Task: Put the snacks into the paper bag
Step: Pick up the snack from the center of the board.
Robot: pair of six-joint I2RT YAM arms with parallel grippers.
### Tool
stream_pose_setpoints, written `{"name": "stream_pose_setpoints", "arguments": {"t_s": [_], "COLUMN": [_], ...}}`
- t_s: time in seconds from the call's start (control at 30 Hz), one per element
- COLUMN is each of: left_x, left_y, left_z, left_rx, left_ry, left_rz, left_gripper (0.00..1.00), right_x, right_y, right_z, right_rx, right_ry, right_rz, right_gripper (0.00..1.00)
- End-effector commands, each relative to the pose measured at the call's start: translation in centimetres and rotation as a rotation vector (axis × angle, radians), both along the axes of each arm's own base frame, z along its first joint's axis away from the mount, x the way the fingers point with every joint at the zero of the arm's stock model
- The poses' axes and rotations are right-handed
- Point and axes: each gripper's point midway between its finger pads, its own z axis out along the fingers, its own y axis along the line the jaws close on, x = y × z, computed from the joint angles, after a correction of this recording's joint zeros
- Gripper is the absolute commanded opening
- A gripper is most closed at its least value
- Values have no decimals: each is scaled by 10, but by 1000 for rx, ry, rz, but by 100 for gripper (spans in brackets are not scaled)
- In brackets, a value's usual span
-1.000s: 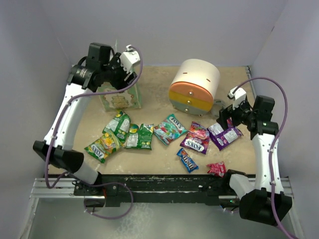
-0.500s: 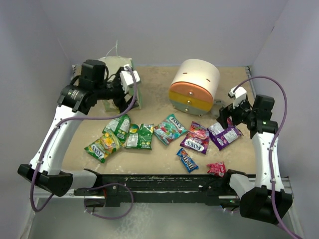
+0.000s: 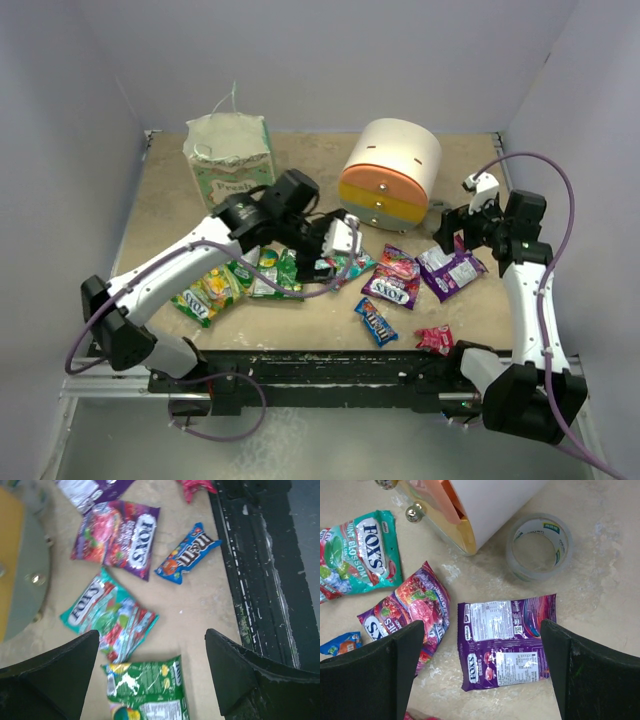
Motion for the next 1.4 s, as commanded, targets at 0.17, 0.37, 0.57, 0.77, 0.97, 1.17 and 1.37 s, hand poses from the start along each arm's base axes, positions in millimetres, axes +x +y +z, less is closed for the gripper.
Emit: {"name": "stream_pose_setpoints", "arguments": {"t_s": [0.17,0.37,0.57,0.77,0.97,1.17,1.37], "left_x": [-55,-72,-68,-60,-60,-58,-60], "left_y": [-78,-111,-134,-140,-131,-126,-121], "left_z": [-53,-89,-135,-170,-198,-213,-217], "left_rx": [23,53,121,195,271,314,331], "left_ry": [-80,-118,-147,-144,-110,-98,-83], "left_rz": [-348,-498,-576,-612,-622,-607,-601], "left_gripper": [90,90,85,79,73,63,54], "right_x": [7,3,-1,4,4,3,4], "right_y": [-9,-11,-13,-17,-15,-15,-15], "right_z": [11,16,19,25,25,25,23], "right_rx": [-25,-43,-71,-88,-82,-83,-81], "right_ry": [-61,-87,-101,-131,-130,-130,-123], "right_rz": [-62,-66,-67,-78,-69,-66,-68], "right_gripper": [100,100,100,100,100,100,100]}}
